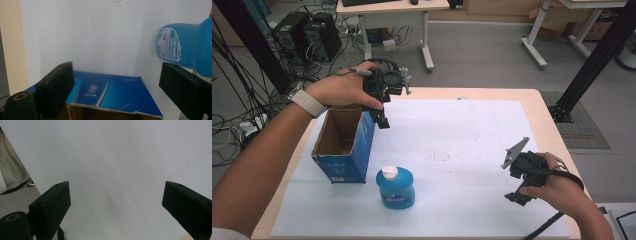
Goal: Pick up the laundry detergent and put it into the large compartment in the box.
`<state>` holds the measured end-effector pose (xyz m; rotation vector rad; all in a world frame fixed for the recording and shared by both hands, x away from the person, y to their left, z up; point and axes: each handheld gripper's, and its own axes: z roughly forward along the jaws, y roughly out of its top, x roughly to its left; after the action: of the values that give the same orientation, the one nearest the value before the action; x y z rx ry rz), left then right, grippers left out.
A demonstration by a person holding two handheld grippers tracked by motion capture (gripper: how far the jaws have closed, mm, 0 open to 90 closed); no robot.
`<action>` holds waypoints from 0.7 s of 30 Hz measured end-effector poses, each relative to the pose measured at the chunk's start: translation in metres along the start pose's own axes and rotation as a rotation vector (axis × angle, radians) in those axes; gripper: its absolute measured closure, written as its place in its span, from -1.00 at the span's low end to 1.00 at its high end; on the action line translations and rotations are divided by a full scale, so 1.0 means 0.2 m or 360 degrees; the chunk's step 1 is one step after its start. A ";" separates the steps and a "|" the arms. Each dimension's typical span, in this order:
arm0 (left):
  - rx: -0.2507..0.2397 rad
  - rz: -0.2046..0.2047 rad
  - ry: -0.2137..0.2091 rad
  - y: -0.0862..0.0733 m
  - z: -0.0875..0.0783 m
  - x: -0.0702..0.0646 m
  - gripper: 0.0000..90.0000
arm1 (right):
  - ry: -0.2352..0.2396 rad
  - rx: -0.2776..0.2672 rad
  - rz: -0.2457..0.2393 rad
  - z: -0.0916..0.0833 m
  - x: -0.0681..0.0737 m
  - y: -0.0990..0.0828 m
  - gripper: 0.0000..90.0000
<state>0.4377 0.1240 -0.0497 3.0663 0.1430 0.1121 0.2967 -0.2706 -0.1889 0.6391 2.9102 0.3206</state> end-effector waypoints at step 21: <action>-0.0017 -0.0019 -0.0005 -0.01 -0.03 0.00 -0.76 | 0.0015 0.0002 -0.0001 0.01 -0.01 0.00 -0.82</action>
<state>0.4366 0.1267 -0.0447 3.0546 0.1598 0.1070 0.2988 -0.2717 -0.1914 0.6385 2.9199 0.3226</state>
